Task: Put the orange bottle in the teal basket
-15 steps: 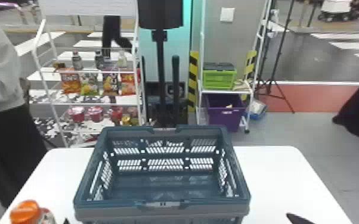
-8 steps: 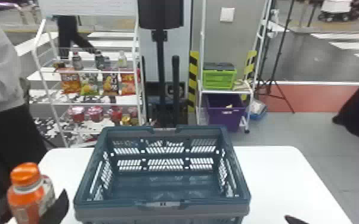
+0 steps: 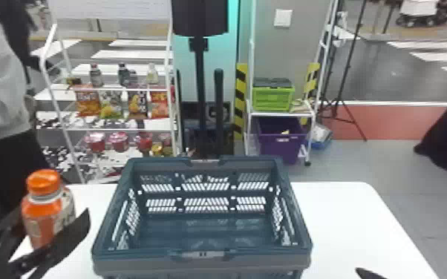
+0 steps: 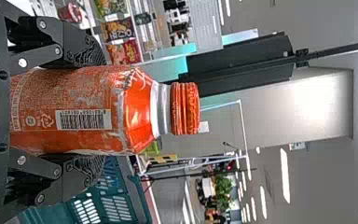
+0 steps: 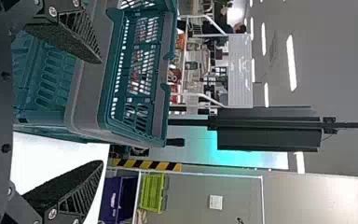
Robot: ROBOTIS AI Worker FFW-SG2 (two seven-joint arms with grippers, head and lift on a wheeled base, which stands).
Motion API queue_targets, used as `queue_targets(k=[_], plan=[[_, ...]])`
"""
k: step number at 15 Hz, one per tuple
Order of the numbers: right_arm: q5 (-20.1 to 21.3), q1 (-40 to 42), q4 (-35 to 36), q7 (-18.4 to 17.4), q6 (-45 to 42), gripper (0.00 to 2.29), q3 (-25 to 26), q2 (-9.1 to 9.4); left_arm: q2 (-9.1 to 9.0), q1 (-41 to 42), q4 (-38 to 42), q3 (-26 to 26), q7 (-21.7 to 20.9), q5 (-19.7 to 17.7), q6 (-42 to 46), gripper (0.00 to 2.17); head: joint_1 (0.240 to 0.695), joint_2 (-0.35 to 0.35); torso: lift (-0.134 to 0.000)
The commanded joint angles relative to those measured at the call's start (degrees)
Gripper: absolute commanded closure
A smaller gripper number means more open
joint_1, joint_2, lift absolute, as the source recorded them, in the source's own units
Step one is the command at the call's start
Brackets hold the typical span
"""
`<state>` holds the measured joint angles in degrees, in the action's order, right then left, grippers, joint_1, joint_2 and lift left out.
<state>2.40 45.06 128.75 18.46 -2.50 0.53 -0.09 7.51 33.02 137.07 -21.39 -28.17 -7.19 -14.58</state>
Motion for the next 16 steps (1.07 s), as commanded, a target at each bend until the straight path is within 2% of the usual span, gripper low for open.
queue_targets(k=[1, 3, 5, 7, 8, 10, 12, 16], plan=[[0.2, 0.1, 0.1, 0.0, 0.0, 0.13, 0.1, 0.14, 0.76, -6.0, -2.4, -0.5, -3.6, -0.1, -4.4, 2.14, 0.499, 0.000, 0.000], [0.6, 0.2, 0.1, 0.0, 0.0, 0.13, 0.2, 0.14, 1.02, -11.4, -4.3, 0.5, -6.3, 0.5, -8.2, 2.14, 0.499, 0.000, 0.000], [1.5, 0.6, 0.4, 0.0, -0.4, 0.13, 0.2, 0.14, 1.20, -15.9, -7.0, 3.5, -7.6, 1.7, -9.1, 2.14, 0.499, 0.000, 0.000], [2.0, 1.2, 0.9, 0.0, -0.5, 0.13, 0.2, 0.14, 1.81, -20.6, -10.2, 7.0, -9.1, 4.8, -9.3, 2.14, 0.499, 0.000, 0.000], [2.3, 1.3, 0.9, 0.0, -0.5, 0.13, 0.3, 0.14, 2.78, -23.1, -12.4, 8.6, -10.5, 5.3, -9.8, 2.14, 0.499, 0.000, 0.000], [2.6, 1.5, 0.9, 0.0, -1.2, 0.13, 0.4, 0.14, 6.73, -29.1, -17.7, 13.1, -14.4, 6.2, -12.8, 2.14, 0.499, 0.000, 0.000], [2.6, 1.7, 0.8, 0.0, -1.6, 0.13, 0.5, 0.14, 9.28, -34.4, -23.1, 18.3, -17.4, 8.7, -15.3, 2.14, 0.499, 0.000, 0.000], [2.2, 2.1, 0.3, -0.6, -2.8, 0.13, 1.2, 0.14, 12.80, -43.5, -32.1, 28.2, -21.5, 12.7, -20.9, 2.14, 0.499, 0.000, 0.000]])
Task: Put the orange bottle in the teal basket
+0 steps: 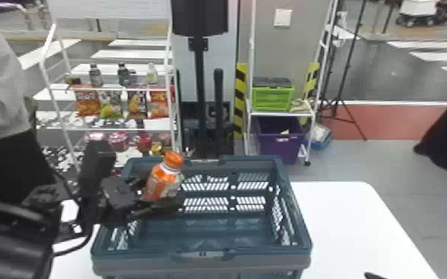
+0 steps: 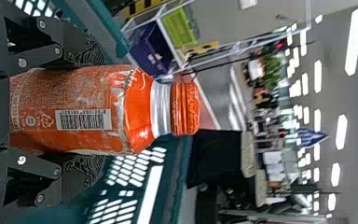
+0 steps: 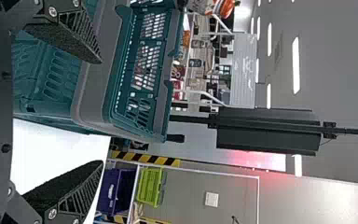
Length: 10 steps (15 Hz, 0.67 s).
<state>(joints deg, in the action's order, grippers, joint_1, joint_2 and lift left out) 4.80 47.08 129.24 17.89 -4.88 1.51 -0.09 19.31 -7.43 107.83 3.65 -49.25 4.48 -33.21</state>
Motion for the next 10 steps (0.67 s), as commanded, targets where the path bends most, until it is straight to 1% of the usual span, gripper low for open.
queue_targets(k=[1, 3, 6, 8, 10], plan=[[-0.6, 0.3, -0.3, -0.1, -0.8, 0.13, 0.5, 0.14, 1.26, -5.3, -5.6, 5.3, -1.6, 1.5, -3.3, 2.14, 0.499, 0.000, 0.000], [-0.8, 0.7, -0.4, -0.3, -1.5, 0.13, 1.0, 0.14, 1.26, -9.4, -10.0, 9.1, -2.3, 2.6, -5.1, 2.14, 0.499, 0.000, 0.000], [-1.5, 1.8, -0.4, -0.7, -3.1, 0.13, 1.1, 0.14, 0.82, -16.4, -17.0, 17.2, -3.8, 5.5, -8.9, 2.14, 0.499, 0.000, 0.000], [-2.0, 2.5, -0.3, -0.7, -3.9, 0.13, 1.2, 0.14, -0.32, -21.0, -22.1, 22.9, -4.9, 7.4, -11.6, 2.14, 0.499, 0.000, 0.000], [-2.5, 3.3, -0.3, -0.8, -5.7, 0.13, 1.2, 0.14, -2.17, -24.5, -27.8, 26.5, -5.8, 8.7, -12.1, 2.14, 0.499, 0.000, 0.000]])
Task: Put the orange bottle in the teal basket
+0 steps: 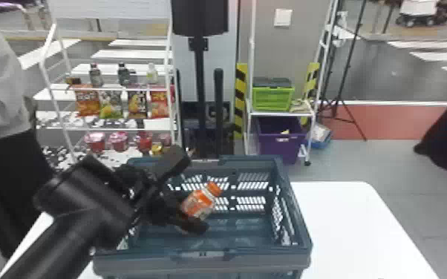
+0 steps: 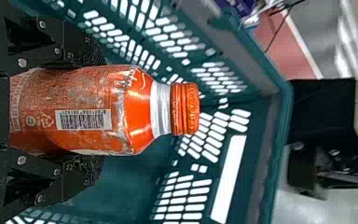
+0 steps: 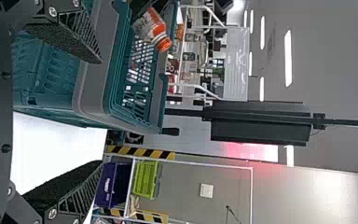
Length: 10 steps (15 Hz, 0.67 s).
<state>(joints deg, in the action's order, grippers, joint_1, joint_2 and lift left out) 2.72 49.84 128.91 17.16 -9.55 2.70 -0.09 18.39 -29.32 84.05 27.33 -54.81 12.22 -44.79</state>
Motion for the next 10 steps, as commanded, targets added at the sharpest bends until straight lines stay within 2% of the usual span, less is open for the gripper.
queue_targets(k=[1, 2, 4, 7, 8, 10], plan=[[-1.1, 0.8, -0.1, 0.0, -1.7, 0.13, 0.4, 0.14, -2.39, -4.4, -7.1, 4.5, -0.7, 2.1, -0.7, 2.14, 0.499, 0.000, 0.000], [-1.3, 1.1, -0.1, 0.0, -2.1, 0.13, 0.4, 0.14, -3.97, -6.1, -10.7, 5.8, -1.5, 3.9, -0.7, 2.14, 0.499, 0.000, 0.000], [-1.6, 1.5, 0.0, 0.0, -3.1, 0.13, 0.4, 0.14, -7.49, -8.1, -16.9, 7.3, -2.8, 9.7, -0.3, 2.14, 0.499, 0.000, 0.000], [-1.9, 2.2, 0.4, 0.0, -3.8, 0.13, 0.4, 0.14, -11.44, -10.5, -25.5, 7.5, -2.6, 13.8, 2.6, 2.14, 0.499, 0.000, 0.000], [-2.0, 2.3, 0.4, 0.0, -4.0, 0.13, 0.5, 0.14, -12.59, -10.8, -27.5, 7.5, -2.4, 16.2, 3.3, 2.14, 0.499, 0.000, 0.000], [-2.6, 2.5, 0.4, 0.0, -5.3, 0.13, 0.5, 0.14, -14.17, -11.5, -30.8, 7.4, -2.1, 18.5, 5.8, 2.14, 0.499, 0.000, 0.000]])
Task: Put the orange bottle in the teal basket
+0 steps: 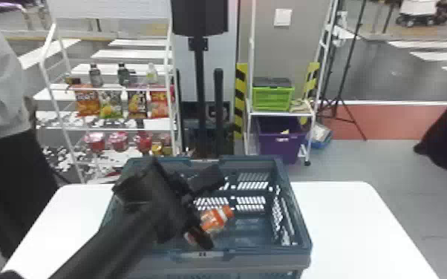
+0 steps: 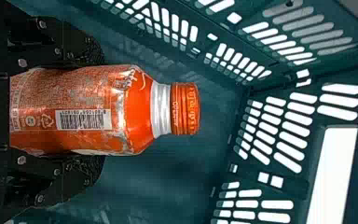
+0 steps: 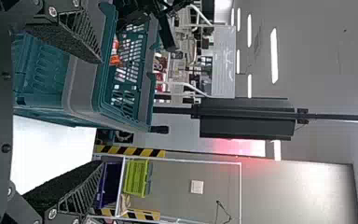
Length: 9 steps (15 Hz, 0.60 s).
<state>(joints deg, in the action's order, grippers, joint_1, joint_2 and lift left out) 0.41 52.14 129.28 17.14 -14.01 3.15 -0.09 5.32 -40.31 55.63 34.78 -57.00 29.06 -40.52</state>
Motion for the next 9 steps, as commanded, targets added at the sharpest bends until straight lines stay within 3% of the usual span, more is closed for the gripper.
queue_targets(k=[1, 3, 4, 6, 7, 9], plan=[[-0.5, 0.2, 0.0, 0.0, -0.8, 0.13, 0.2, 0.14, -1.80, -0.6, -3.6, -0.3, 0.2, 2.9, 1.9, 2.13, 0.499, 0.000, 0.000], [-0.9, 0.2, -0.2, 0.0, -0.8, 0.13, 0.5, 0.14, -2.16, -0.5, -4.1, -0.9, 0.5, 3.8, 3.6, 2.01, 0.499, 0.000, 0.000], [-0.9, 0.2, -0.3, 0.0, -0.8, 0.13, 0.5, 0.14, -2.16, -0.3, -3.9, -1.1, 0.8, 3.8, 3.8, 1.80, 0.499, 0.000, 0.000], [-0.9, 0.2, -0.4, 0.0, -1.1, 0.13, 0.5, 0.14, -2.16, 0.1, -3.6, -1.6, 1.4, 3.8, 4.0, 0.20, 0.499, 0.000, 0.000], [-1.0, 0.2, -0.4, 0.0, -1.3, 0.13, 0.5, 0.14, -2.16, 0.1, -3.5, -1.6, 1.4, 3.8, 4.0, 0.00, 0.499, 0.000, 0.000], [-1.2, 0.3, -0.5, 0.0, -1.5, 0.13, 0.5, 0.14, -1.98, 0.8, -2.0, -2.5, 1.8, 3.8, 4.2, 0.00, 0.499, 0.000, 0.000]])
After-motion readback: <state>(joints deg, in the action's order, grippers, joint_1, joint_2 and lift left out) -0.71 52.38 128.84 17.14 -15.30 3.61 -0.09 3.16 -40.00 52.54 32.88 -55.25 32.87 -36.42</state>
